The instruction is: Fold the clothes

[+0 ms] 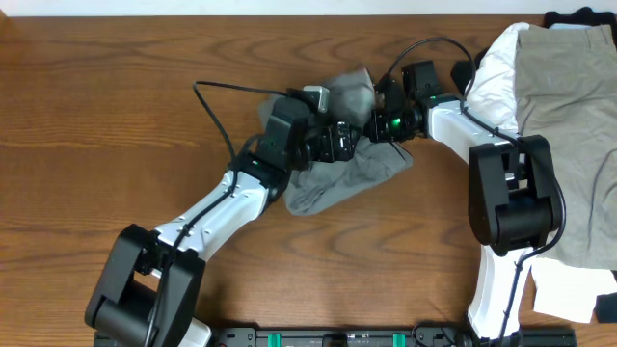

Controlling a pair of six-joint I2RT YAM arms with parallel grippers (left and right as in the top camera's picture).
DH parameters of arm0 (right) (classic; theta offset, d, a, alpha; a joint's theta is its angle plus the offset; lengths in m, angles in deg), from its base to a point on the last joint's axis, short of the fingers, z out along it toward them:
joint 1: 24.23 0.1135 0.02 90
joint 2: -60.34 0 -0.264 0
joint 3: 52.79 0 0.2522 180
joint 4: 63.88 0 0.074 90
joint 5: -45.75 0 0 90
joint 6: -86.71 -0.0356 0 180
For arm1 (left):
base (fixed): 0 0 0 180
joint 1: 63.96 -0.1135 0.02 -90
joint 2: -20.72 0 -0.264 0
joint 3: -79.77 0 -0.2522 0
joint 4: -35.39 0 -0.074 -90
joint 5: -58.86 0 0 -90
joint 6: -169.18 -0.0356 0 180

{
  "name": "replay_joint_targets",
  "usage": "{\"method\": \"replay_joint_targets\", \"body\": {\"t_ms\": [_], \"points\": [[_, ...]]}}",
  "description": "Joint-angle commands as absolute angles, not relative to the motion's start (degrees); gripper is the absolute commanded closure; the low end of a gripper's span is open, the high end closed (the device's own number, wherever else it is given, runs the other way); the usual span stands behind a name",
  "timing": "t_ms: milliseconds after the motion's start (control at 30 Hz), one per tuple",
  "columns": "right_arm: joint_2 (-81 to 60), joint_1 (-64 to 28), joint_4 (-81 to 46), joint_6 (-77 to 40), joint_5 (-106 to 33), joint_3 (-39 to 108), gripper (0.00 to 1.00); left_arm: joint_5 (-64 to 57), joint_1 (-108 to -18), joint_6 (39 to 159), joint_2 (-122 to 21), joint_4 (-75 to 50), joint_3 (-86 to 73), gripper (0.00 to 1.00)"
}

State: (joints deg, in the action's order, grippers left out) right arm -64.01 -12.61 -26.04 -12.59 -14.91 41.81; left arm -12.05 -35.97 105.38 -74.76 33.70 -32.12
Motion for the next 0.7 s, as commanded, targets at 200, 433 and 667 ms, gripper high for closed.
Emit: {"method": "replay_joint_targets", "body": {"t_ms": [200,433,667], "points": [[-66.48,-15.5,-25.54,-13.53,-11.04,39.65,0.99,-12.16,-45.96,106.49,-65.8,27.69,-31.95,0.02],[-58.37,-17.99,-22.9,-13.53,-8.22,39.78,0.99,-12.16,-57.06,104.66,-53.58,15.08,-31.95,0.02],[-45.85,-17.97,-18.13,-13.57,-10.62,39.78,0.62,-12.2,-62.92,101.27,-49.99,3.58,-31.97,0.02]]}}
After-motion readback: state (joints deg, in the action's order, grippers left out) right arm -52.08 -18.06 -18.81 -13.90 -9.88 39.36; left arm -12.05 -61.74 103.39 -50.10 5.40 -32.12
